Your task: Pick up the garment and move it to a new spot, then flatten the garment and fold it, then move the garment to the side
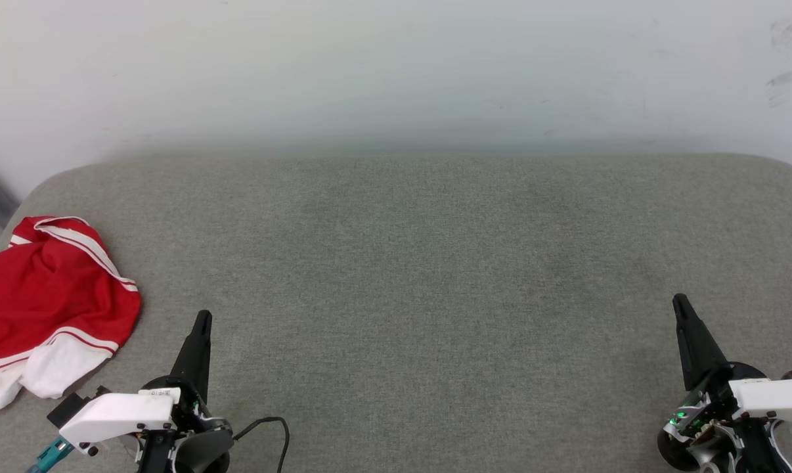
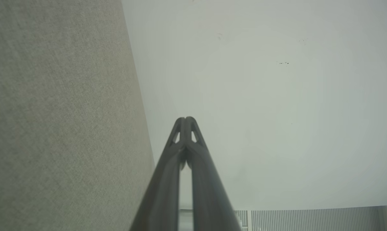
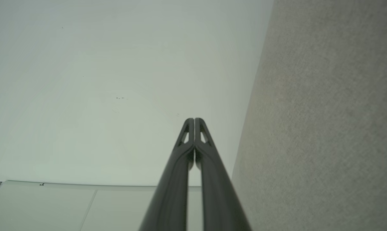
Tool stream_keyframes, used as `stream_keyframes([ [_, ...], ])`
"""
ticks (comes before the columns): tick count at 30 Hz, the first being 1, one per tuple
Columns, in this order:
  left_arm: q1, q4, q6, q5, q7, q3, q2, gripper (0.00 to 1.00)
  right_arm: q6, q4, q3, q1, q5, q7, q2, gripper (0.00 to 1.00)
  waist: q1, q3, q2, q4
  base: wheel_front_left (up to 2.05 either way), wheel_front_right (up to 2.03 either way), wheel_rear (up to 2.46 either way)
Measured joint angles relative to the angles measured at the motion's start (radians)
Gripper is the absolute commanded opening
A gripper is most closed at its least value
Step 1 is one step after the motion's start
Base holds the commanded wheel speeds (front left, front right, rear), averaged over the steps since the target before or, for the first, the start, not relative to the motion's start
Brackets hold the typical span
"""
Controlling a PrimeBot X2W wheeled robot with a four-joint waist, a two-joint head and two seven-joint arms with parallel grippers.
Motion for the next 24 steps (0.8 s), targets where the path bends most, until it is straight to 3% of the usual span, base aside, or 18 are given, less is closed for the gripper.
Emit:
stream_keyframes([
  [21,0.000,0.000,0.000,0.000,0.000,0.000,0.000,0.00,0.000,0.000,0.000,0.000,0.000,0.000,0.000,0.00,0.0000,0.000,0.0000,0.000,0.00,0.00,0.00],
  [22,0.000,0.000,0.000,0.000,0.000,0.000,0.000,1.00,0.000,0.000,0.000,0.000,0.000,0.000,0.000,1.00,0.0000,0.000,0.0000,0.000,0.00,0.00,0.00],
  [24,0.008,0.015,0.000,0.000,0.000,-0.002,-0.001,1.00,0.000,0.014,0.001,0.011,0.000,0.000,0.000,1.00,0.0000,0.000,0.0000,0.000,0.00,0.00,0.00],
])
